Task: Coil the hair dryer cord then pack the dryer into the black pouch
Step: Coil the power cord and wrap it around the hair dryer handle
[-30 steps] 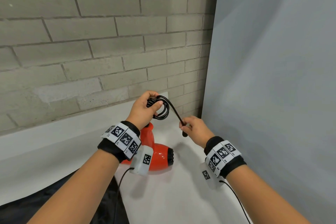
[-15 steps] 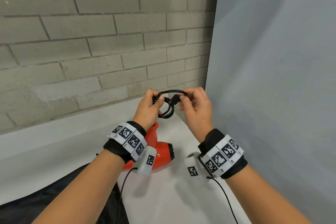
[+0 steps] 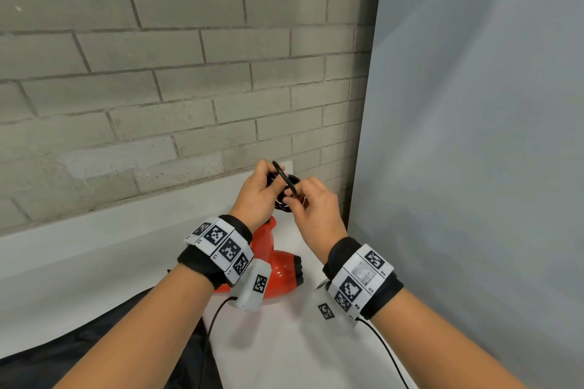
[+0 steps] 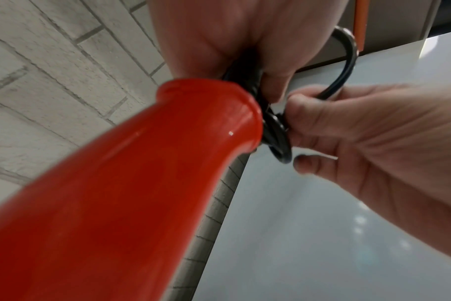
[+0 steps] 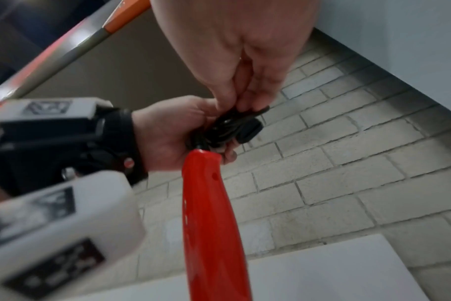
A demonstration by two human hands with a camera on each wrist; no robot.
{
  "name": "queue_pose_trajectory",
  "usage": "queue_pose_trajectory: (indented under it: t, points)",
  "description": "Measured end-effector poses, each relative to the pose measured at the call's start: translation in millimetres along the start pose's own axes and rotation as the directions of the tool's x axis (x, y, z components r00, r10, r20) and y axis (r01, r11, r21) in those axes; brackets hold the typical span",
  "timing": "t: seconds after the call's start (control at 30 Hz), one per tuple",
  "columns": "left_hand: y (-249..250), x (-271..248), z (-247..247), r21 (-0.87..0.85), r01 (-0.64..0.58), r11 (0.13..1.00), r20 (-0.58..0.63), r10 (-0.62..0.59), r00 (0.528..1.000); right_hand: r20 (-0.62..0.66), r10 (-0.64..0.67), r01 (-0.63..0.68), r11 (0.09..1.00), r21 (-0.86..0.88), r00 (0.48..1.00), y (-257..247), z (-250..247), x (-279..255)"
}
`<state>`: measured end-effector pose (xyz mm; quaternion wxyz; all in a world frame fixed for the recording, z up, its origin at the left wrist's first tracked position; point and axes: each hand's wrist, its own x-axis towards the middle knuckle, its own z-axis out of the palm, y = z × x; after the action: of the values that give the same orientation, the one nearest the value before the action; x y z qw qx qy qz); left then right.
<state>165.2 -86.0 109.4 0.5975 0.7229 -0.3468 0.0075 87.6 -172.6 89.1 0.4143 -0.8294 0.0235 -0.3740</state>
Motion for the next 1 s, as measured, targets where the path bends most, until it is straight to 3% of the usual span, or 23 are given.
queue_pose_trajectory:
  t: [0.1, 0.17, 0.2, 0.27, 0.33, 0.4, 0.53, 0.63, 0.73, 0.8, 0.9, 1.0]
  points:
    - [0, -3, 3, -0.009, 0.005, 1.0, 0.059, -0.004, 0.998, -0.09, -0.01, -0.006, 0.984, -0.176, 0.996, 4, 6, 0]
    - [-1, -6, 5, -0.016, 0.006, 1.0, 0.109, -0.004, 0.994, -0.178, -0.012, -0.023, 0.981, -0.195, 0.984, 8, 6, 4]
    - [0, -8, 5, -0.017, 0.001, 1.0, 0.133, 0.001, 0.991, -0.137, 0.04, -0.061, 0.987, -0.151, 0.99, 11, 5, 8]
    - [1, -11, 4, -0.009, -0.018, 1.0, 0.162, 0.019, 0.987, 0.125, 0.158, -0.16, 0.987, 0.006, 0.98, 15, 1, 16]
    - [2, -12, 2, -0.008, -0.034, 0.999, 0.162, 0.035, 0.986, 0.287, 0.146, -0.187, 0.975, 0.121, 0.947, 17, 0, 18]
    - [3, -12, 0, -0.044, -0.02, 0.999, 0.15, 0.026, 0.988, 0.303, 0.112, -0.156, 0.98, 0.124, 0.946, 23, -4, 15]
    - [-2, -5, -8, -0.09, 0.045, 0.995, 0.087, -0.037, 0.996, 0.356, 0.102, -0.083, 0.994, -0.067, 0.929, 46, -15, -3]
    - [-5, -1, -7, -0.055, 0.053, 0.997, 0.107, -0.047, 0.993, 0.315, 0.229, -0.128, 0.942, -0.309, 0.921, 65, -18, -9]
    - [-3, -2, 1, -0.041, 0.056, 0.998, 0.13, -0.05, 0.99, 0.281, 0.263, -0.114, 0.884, -0.454, 0.923, 69, -21, -5]
    - [-3, -2, 5, -0.008, 0.032, 0.999, 0.114, -0.031, 0.993, 0.268, 0.273, -0.141, 0.894, -0.424, 0.924, 65, -23, 1]
    - [-3, -1, 5, 0.067, -0.024, 0.997, 0.127, 0.015, 0.992, 0.175, 0.316, -0.277, 0.936, -0.215, 0.932, 57, -28, 10]
    - [-1, 0, -2, 0.215, -0.026, 0.976, 0.171, -0.012, 0.985, 0.073, 0.289, -0.274, 0.947, -0.167, 0.954, 47, -40, 19]
